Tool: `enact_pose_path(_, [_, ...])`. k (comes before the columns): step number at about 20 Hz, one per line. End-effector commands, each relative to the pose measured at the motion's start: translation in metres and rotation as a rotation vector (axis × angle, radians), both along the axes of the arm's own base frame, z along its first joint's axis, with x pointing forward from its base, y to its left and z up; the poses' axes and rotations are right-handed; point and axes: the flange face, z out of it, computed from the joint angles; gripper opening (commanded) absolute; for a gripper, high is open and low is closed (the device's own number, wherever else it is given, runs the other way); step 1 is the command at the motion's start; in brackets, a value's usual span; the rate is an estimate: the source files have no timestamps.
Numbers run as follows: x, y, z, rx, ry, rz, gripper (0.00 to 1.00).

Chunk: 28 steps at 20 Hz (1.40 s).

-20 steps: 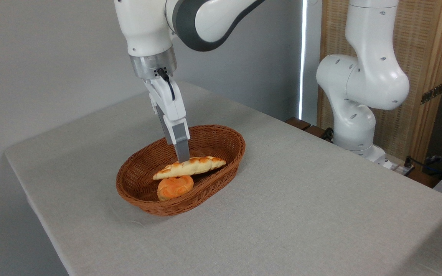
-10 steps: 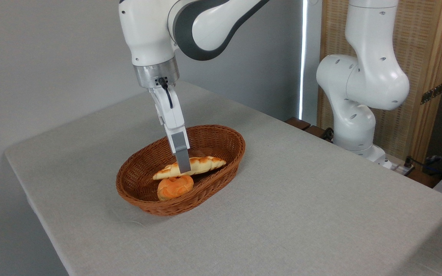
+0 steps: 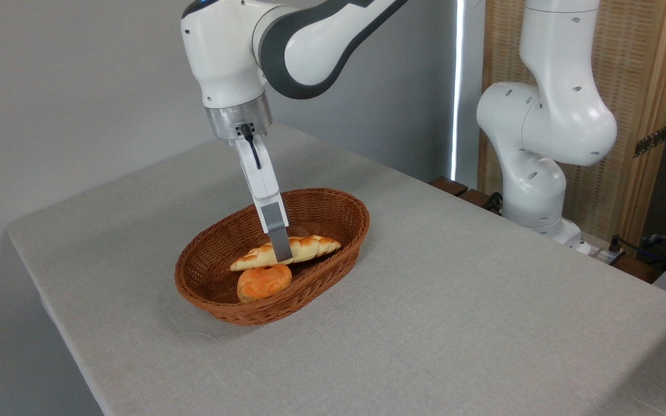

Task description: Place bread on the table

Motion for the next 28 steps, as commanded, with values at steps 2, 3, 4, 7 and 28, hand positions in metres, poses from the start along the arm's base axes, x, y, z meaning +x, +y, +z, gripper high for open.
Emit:
enact_pose_path(2, [0.0021,0.002,-0.0039,0.01,-0.012,-0.016,1.0])
enact_pose_path(3, [0.002,0.0022,-0.0041,0.013,-0.012,-0.017,1.0])
enact_pose_path(4, [0.0022,0.0026,-0.004,0.018,-0.013,-0.02,1.0])
enact_pose_path(7, [0.0022,0.003,-0.009,0.034,-0.009,-0.03,0.93])
enact_pose_path(28, [0.0016,0.0006,-0.0062,0.023,-0.006,-0.02,0.38])
